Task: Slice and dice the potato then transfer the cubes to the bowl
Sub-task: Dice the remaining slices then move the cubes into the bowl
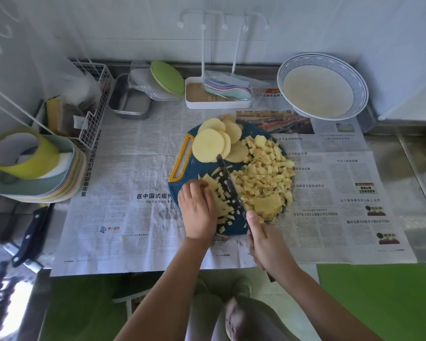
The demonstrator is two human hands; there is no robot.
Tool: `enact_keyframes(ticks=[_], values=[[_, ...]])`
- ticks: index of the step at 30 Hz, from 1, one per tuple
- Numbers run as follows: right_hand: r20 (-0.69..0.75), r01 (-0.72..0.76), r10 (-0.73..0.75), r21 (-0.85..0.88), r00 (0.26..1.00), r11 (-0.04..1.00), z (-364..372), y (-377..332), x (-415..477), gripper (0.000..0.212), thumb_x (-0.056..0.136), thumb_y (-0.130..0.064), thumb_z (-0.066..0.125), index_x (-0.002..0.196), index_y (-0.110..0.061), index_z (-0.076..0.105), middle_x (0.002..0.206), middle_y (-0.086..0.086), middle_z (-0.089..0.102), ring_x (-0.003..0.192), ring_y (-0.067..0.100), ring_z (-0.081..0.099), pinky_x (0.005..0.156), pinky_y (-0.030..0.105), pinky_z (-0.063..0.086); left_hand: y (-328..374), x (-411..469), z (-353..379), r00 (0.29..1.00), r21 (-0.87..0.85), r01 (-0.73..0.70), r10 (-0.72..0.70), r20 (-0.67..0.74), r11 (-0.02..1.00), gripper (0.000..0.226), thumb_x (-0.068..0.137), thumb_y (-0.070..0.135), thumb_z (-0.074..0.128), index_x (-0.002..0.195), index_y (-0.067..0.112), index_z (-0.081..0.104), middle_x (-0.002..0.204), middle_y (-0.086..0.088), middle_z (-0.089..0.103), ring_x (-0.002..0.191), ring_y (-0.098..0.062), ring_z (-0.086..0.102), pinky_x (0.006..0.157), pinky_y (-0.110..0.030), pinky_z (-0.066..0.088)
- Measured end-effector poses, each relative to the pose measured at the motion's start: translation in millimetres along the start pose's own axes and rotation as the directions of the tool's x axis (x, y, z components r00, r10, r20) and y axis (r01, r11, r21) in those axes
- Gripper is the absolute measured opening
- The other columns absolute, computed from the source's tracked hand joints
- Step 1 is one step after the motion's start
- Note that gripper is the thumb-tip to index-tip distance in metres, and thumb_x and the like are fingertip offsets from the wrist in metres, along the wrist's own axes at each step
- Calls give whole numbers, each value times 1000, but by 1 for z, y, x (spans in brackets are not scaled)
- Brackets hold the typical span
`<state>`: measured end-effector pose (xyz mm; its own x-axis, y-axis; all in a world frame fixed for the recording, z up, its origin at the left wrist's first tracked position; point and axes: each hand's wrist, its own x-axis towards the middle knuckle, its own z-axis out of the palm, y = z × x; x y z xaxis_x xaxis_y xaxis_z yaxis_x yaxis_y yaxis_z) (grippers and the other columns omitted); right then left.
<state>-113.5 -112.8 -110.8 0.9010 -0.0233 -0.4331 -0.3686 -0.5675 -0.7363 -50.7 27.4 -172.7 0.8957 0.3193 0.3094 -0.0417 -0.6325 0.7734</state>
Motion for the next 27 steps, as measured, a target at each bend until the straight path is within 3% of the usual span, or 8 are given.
enact_keyframes(ticks=[6, 9, 12, 18, 24, 25, 27], values=[[70, 81, -78, -38, 994, 996, 9, -11, -14, 68, 88, -67, 19, 53, -10, 34, 47, 3, 34, 46, 16, 36, 53, 34, 31, -3, -5, 0, 981, 38, 188, -186, -56, 981, 29, 94, 30, 34, 97, 8, 53, 94, -5, 53, 88, -21, 45, 86, -32, 30], [81, 67, -62, -63, 995, 996, 12, -14, -18, 68, 87, -65, 18, 49, -12, 34, 45, 1, 38, 48, 16, 42, 60, 41, 42, -4, -7, 3, 983, 29, 178, -176, -59, 984, 27, 94, 28, 35, 93, 6, 51, 89, -5, 50, 84, -23, 45, 81, -26, 26], [88, 65, -57, -93, 994, 994, 13, -16, -19, 66, 86, -64, 17, 47, -13, 33, 44, 0, 38, 47, 16, 42, 62, 42, 43, -4, -5, 4, 982, 34, 173, -170, -85, 984, 25, 94, 25, 36, 90, 5, 50, 87, -8, 51, 81, -25, 46, 80, -23, 25], [77, 52, -36, -219, 996, 974, 21, -15, -15, 57, 94, -53, 22, 51, -17, 32, 48, -5, 35, 42, 9, 35, 47, 22, 31, -4, -5, 7, 981, 74, 161, -152, -117, 984, 20, 93, 21, 38, 83, 7, 49, 82, -10, 51, 77, -26, 47, 78, -23, 26], [107, 11, 17, -263, 994, 965, 24, -17, -11, 51, 96, -51, 24, 58, -20, 35, 54, -3, 38, 46, 10, 35, 45, 21, 31, -7, -6, 9, 984, 101, 150, -138, -115, 983, 19, 93, 20, 37, 81, 9, 46, 80, -10, 49, 75, -26, 46, 77, -26, 28], [104, 3, 28, -288, 994, 958, 24, -20, -9, 48, 93, -51, 33, 59, -19, 45, 54, -2, 41, 44, 10, 33, 41, 23, 28, -7, -5, 10, 983, 103, 153, -141, -115, 983, 19, 92, 20, 37, 81, 9, 46, 79, -9, 49, 75, -26, 46, 77, -27, 29], [119, -62, 102, -301, 988, 952, 23, -14, -1, 30, 78, -38, 73, 78, -10, 64, 51, 1, 44, 43, 8, 24, 35, 21, 10, -7, -5, 10, 984, 112, 139, -125, -123, 984, 20, 92, 20, 38, 81, 7, 49, 80, -9, 51, 74, -25, 47, 76, -27, 31]])
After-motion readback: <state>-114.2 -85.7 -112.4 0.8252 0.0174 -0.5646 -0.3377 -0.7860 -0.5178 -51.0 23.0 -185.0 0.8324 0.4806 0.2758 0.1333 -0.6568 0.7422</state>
